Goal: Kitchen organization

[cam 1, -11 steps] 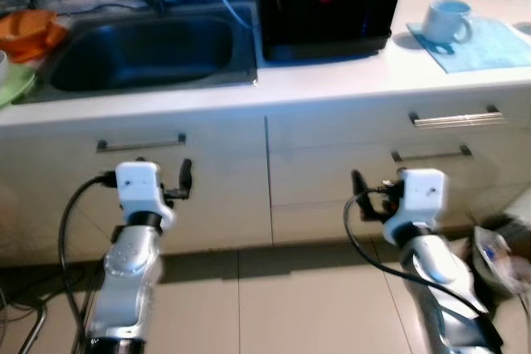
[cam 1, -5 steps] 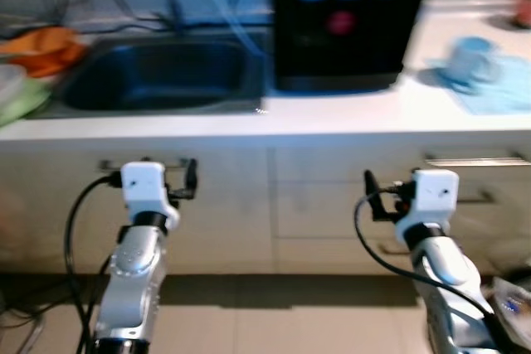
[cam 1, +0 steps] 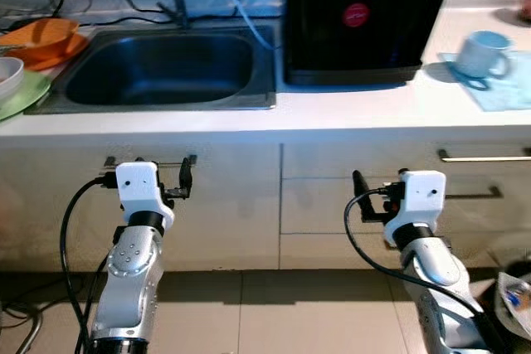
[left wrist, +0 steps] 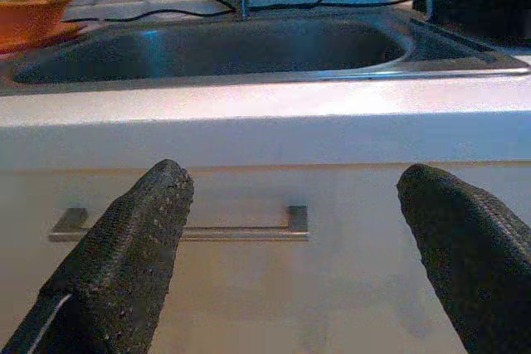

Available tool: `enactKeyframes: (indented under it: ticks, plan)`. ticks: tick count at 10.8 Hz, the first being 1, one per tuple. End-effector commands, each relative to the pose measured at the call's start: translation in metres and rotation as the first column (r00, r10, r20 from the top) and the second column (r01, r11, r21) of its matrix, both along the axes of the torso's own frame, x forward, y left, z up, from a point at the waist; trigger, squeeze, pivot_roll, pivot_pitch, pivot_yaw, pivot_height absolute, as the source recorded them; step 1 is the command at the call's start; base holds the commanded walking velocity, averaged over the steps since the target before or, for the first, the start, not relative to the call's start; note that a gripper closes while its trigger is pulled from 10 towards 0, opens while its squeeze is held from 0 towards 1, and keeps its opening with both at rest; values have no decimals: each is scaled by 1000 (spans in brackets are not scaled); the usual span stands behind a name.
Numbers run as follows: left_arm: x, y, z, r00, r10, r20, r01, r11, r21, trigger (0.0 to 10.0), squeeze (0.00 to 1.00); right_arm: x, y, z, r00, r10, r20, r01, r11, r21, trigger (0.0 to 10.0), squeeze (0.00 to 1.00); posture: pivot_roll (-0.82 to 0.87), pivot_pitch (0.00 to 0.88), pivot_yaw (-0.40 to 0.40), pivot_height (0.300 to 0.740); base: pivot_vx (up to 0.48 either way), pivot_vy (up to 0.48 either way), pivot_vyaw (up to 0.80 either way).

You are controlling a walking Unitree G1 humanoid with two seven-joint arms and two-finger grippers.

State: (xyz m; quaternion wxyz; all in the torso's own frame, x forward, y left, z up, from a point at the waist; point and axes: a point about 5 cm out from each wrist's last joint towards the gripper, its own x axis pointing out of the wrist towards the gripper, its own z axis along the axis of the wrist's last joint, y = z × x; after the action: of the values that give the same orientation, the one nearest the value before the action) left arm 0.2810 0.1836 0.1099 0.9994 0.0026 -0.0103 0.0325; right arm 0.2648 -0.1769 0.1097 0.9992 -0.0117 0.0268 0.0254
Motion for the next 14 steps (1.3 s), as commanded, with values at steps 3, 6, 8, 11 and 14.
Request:
enactKeyframes:
  ticks: [3,6,8,11,14]
  plan:
    - [1,6,1,1000,21,-10,-21,1000,7,10000,0,1,4,1,1000,4,5,-4,1000,12,10000,0,-1,47,69,740,0,455,0]
    - [1,7,0,999,26,-19,-26,1000,7,10000,0,0,6,-1,1000,5,1,-5,1000,16,10000,0,0,50,72,740,0,480,0]
    - [1,7,-1,999,27,-22,-27,1000,7,10000,0,0,6,-1,1000,3,-1,-3,1000,17,10000,0,-1,50,73,740,0,480,0]
    - [1,7,-3,999,30,-33,-30,1000,6,10000,0,-1,6,-2,1000,2,-2,-2,1000,19,10000,0,-4,48,74,740,0,480,0]
    - [1,8,-4,998,39,-40,-39,999,1,10000,0,0,6,-1,1000,6,0,-6,1000,12,10000,0,-1,43,69,740,0,480,0]
